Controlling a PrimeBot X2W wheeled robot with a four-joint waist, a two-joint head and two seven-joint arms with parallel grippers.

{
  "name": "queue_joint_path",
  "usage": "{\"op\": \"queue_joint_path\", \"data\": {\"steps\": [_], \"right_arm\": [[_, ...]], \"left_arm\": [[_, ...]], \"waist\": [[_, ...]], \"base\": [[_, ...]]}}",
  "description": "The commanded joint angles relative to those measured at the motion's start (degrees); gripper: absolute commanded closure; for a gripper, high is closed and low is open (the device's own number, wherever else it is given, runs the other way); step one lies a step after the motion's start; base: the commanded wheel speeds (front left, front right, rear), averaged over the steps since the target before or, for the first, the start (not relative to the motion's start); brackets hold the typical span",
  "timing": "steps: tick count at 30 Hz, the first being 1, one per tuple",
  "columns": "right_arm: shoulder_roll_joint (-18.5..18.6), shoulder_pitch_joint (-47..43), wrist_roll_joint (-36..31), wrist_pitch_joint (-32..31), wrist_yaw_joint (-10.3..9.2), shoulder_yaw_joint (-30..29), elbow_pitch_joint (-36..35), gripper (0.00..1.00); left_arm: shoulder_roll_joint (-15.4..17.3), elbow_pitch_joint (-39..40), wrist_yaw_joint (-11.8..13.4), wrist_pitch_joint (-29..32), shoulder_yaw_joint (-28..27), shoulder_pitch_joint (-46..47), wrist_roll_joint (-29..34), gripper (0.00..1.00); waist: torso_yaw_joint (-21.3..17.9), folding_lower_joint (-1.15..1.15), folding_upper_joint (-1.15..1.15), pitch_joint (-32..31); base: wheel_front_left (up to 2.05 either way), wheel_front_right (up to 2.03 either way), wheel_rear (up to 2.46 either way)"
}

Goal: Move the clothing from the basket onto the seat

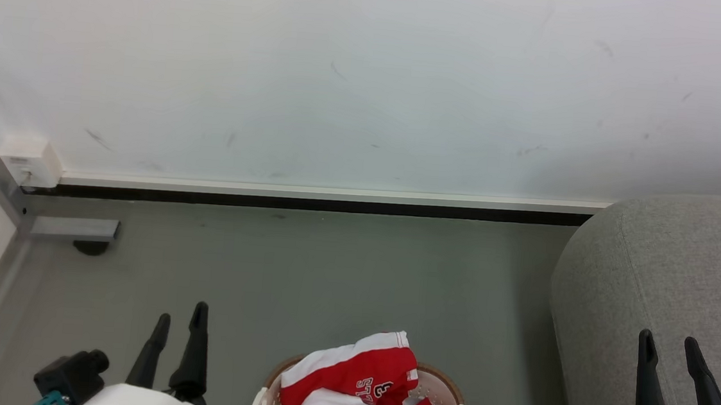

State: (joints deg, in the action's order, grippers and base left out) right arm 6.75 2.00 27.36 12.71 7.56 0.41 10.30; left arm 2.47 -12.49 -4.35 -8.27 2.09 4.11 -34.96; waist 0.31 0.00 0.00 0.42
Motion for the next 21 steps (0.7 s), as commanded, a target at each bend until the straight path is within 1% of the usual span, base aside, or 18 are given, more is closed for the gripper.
{"op": "queue_joint_path", "data": {"steps": [1, 11, 21], "right_arm": [[-0.1, -0.2, -2.0, 0.4, -0.08, -0.5, -0.5, 0.0], [-0.9, -0.6, -9.0, 0.9, -0.09, -2.1, -0.2, 0.0], [-1.8, -0.9, -13.9, 1.3, -0.1, -3.5, 0.2, 0.0]], "left_arm": [[0.5, 0.4, -0.3, -0.7, 0.0, 0.1, 2.3, 0.0], [0.5, -0.1, -0.9, -2.2, 0.5, 0.0, 8.8, 0.0], [0.6, -0.6, -1.1, -3.4, 0.2, -0.5, 14.1, 0.0]], "waist": [[0.0, 0.0, 0.0, 0.0], [0.2, 0.0, 0.0, 0.1], [0.2, 0.0, 0.0, 0.0]], "base": [[0.0, 0.0, 0.0], [0.0, 0.0, 0.0], [0.0, 0.0, 0.0]]}}
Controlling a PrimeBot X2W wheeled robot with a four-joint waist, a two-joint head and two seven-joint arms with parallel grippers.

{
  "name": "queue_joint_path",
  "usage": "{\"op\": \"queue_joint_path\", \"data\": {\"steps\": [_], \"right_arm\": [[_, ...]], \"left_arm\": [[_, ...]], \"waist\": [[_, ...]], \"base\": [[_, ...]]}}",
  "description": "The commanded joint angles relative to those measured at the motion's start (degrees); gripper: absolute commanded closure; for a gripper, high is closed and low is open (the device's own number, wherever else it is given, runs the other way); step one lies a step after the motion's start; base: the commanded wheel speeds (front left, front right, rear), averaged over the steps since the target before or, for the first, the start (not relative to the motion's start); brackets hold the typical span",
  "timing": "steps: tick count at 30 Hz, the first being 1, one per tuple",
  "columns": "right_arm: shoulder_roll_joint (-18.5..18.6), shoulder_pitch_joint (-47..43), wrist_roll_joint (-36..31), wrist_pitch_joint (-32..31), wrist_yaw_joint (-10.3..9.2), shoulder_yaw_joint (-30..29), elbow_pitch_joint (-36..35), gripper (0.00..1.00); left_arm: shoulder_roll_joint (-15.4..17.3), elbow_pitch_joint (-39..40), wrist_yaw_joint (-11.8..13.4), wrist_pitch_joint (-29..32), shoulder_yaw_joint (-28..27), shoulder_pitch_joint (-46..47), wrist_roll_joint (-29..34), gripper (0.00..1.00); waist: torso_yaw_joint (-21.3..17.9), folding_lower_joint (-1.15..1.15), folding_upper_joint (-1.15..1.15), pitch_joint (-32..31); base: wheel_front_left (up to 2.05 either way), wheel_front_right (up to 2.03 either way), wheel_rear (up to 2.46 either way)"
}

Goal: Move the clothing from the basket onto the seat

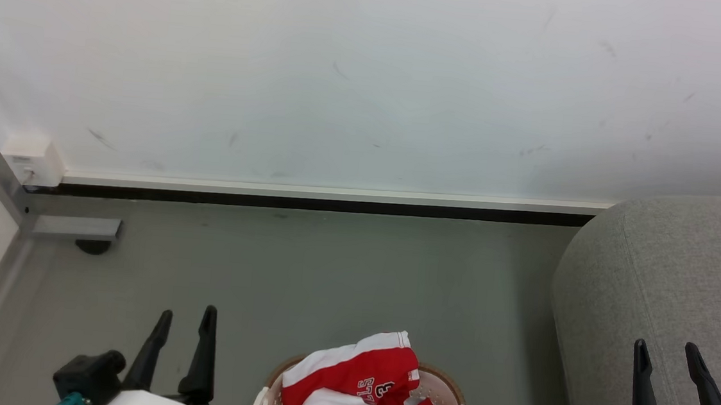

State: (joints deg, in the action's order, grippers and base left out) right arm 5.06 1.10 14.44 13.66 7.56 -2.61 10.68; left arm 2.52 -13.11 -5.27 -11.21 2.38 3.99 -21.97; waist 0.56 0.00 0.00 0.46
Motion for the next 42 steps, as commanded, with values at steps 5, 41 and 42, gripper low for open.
{"op": "queue_joint_path", "data": {"steps": [5, 41, 42], "right_arm": [[-0.5, -0.2, -2.5, 0.6, -0.11, -1.0, 0.4, 0.0], [-2.3, -1.2, -10.7, 1.5, -0.14, -2.3, 2.9, 0.0], [-2.3, -1.1, -10.7, 1.5, -0.14, -2.3, 2.9, 0.0]], "left_arm": [[0.5, -0.4, -0.3, -1.1, 0.0, -0.4, 3.5, 0.0], [0.6, -2.2, -0.6, -4.0, 0.9, -1.0, 15.0, 0.0], [0.6, -2.2, -0.7, -4.0, 0.9, -0.9, 15.0, 0.0]], "waist": [[0.0, 0.0, 0.0, 0.0], [0.2, 0.0, 0.0, 0.2], [0.2, 0.0, 0.0, 0.3]], "base": [[0.0, 0.0, 0.0], [0.0, 0.0, 0.0], [0.0, 0.0, 0.0]]}}
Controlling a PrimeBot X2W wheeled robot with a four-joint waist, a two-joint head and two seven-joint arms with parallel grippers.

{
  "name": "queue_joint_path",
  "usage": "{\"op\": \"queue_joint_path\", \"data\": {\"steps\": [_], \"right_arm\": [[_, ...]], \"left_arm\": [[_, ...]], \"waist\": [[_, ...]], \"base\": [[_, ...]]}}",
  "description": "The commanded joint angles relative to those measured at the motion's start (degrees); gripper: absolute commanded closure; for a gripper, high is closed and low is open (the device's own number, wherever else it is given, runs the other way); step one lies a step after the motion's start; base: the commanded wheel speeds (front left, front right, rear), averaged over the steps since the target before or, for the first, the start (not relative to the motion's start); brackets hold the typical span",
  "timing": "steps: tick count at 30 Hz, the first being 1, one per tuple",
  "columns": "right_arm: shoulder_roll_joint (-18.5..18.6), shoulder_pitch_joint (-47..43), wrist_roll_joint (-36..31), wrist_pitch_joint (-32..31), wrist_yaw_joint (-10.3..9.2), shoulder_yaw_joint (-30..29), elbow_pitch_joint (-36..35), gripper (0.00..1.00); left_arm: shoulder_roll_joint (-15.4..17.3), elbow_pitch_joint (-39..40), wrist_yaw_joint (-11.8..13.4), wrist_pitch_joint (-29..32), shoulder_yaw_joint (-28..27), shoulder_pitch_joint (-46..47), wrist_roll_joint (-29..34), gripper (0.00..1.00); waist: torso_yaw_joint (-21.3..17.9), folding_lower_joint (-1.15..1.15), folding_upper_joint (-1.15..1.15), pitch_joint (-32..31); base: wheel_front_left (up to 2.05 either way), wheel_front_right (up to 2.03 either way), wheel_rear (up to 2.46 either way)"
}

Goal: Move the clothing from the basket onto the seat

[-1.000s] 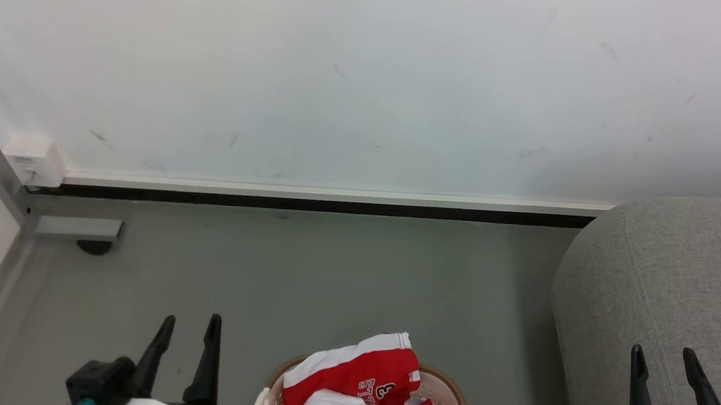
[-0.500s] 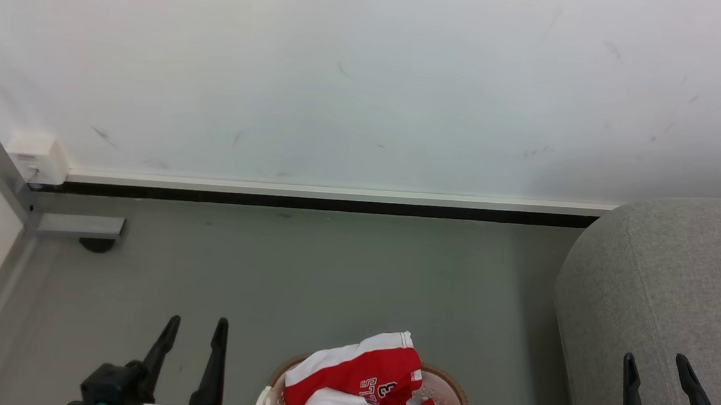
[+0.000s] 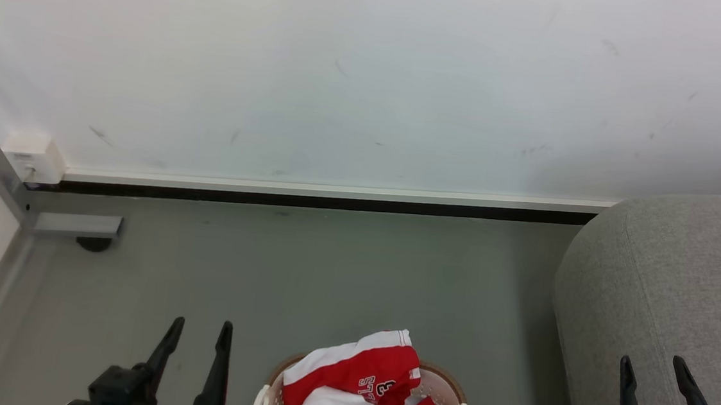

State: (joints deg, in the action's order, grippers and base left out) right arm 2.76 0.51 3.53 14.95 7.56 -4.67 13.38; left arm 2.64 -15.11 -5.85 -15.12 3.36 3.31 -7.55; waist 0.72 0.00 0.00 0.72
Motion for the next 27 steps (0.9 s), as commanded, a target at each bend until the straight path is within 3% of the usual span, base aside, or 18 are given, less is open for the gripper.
{"op": "queue_joint_path", "data": {"steps": [1, 14, 27], "right_arm": [[0.0, -0.4, 0.3, 0.2, -0.14, -0.2, 0.2, 0.0], [0.1, 3.4, 1.2, 0.2, -0.14, 0.4, -1.3, 0.0], [0.1, 12.6, 3.9, 0.2, -0.14, 2.2, -5.1, 0.0]], "left_arm": [[0.4, -0.2, -0.1, -0.1, -0.1, -0.1, 0.6, 0.0], [0.6, -2.4, -1.1, -0.1, 3.8, 3.5, 3.2, 0.0], [3.3, -20.8, -1.6, 1.6, 19.8, 20.3, 6.1, 0.0]], "waist": [[0.0, 0.0, 0.0, 0.1], [-3.9, 0.0, 0.0, 5.5], [-10.7, 0.0, 0.0, 21.6]], "base": [[0.0, 0.0, 0.0], [0.0, 0.0, 0.0], [0.0, 0.0, 0.0]]}}
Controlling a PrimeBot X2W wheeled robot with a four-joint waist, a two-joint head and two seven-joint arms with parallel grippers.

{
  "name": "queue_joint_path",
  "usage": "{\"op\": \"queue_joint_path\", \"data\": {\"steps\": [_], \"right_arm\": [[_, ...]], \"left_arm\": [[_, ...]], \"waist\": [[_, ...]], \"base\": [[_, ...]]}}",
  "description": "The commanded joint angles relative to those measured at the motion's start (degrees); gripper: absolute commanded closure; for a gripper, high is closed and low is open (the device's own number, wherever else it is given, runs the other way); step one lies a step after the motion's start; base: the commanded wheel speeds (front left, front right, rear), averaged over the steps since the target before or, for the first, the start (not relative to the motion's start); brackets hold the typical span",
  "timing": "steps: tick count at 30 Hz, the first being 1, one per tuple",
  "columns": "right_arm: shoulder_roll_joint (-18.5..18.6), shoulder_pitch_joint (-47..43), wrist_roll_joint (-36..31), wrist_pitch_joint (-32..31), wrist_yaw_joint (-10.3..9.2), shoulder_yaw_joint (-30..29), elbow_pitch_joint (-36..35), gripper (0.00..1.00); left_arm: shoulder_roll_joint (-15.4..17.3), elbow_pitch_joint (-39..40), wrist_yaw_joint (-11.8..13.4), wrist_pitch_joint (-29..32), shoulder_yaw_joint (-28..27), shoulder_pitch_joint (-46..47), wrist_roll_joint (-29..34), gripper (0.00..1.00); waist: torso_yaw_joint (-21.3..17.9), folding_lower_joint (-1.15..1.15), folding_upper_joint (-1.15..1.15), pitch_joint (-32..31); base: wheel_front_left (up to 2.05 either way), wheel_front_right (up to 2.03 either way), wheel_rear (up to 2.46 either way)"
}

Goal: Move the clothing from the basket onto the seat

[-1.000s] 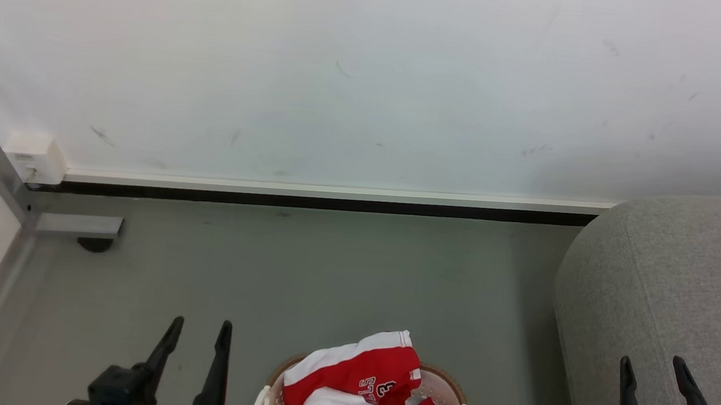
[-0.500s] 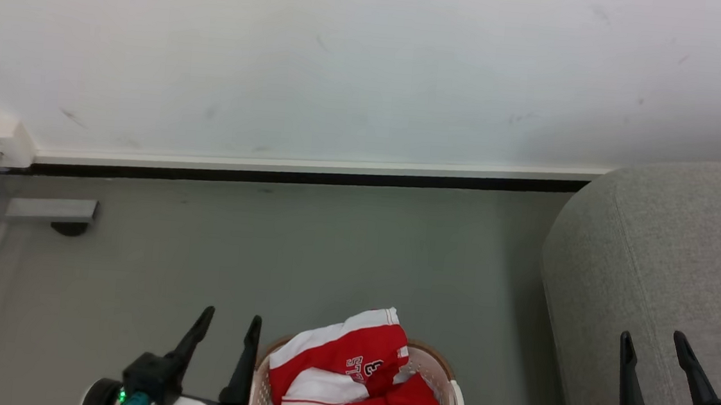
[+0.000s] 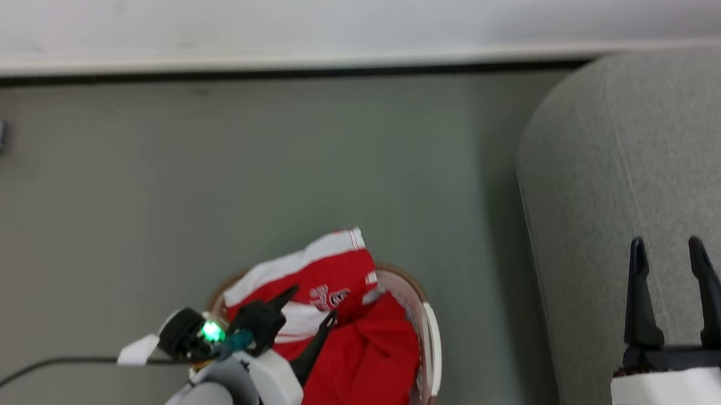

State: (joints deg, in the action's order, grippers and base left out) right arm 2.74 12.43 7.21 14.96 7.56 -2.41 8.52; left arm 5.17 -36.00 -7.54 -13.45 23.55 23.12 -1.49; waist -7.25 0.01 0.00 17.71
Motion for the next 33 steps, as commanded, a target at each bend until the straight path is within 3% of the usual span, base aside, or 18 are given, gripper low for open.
{"op": "queue_joint_path", "data": {"steps": [1, 10, 18, 23, 24, 25, 26, 33], "right_arm": [[0.1, 1.4, 0.8, 0.2, -0.14, 0.3, -0.6, 0.0], [0.1, 8.2, 3.9, 0.2, -0.14, 2.3, -3.9, 0.0], [0.1, 13.3, 7.2, 0.2, -0.14, 3.6, -6.7, 0.0], [0.1, 13.7, 8.0, 0.2, -0.14, 3.7, -7.4, 0.0], [0.1, 13.7, 8.0, 0.2, -0.14, 3.8, -7.3, 0.0], [0.1, 13.8, 8.0, 0.2, -0.14, 3.7, -7.2, 0.0], [0.1, 13.8, 7.9, 0.2, -0.14, 3.6, -7.0, 0.0], [0.1, 11.9, 6.6, 0.2, -0.14, 2.3, -4.5, 0.0]], "left_arm": [[0.9, -1.4, 0.1, 0.4, 0.6, 1.9, 0.2, 0.0], [3.2, -13.5, 0.1, 6.5, 8.0, 13.3, 1.0, 0.0], [6.3, -21.8, 0.1, 11.5, 9.8, 20.8, 0.8, 0.0], [6.8, -25.0, 0.1, 11.7, 10.1, 23.6, 0.4, 0.0], [6.5, -25.6, 0.1, 11.5, 10.4, 23.7, 0.0, 0.13], [6.2, -26.0, 0.1, 11.2, 10.7, 24.0, -0.4, 0.62], [5.9, -26.2, 0.1, 10.6, 11.1, 24.3, -0.9, 1.0], [2.9, -26.8, 0.1, 6.0, 12.7, 22.7, -6.3, 1.0]], "waist": [[-3.3, -0.01, 0.0, 6.1], [-7.1, -0.01, 0.0, 19.2], [-10.5, -0.01, 0.0, 28.9], [-10.7, -0.01, 0.0, 31.6], [-10.7, -0.01, 0.0, 31.7], [-10.7, -0.01, 0.0, 31.8], [-10.5, -0.01, 0.0, 31.6], [-7.4, -0.01, 0.0, 25.0]], "base": [[0.0, 0.0, 0.0], [0.0, 0.0, 0.0], [0.0, 0.0, 0.0], [0.0, 0.0, 0.0], [0.0, 0.0, 0.0], [0.0, 0.0, 0.0], [0.0, 0.0, 0.0], [0.0, 0.0, 0.0]]}}
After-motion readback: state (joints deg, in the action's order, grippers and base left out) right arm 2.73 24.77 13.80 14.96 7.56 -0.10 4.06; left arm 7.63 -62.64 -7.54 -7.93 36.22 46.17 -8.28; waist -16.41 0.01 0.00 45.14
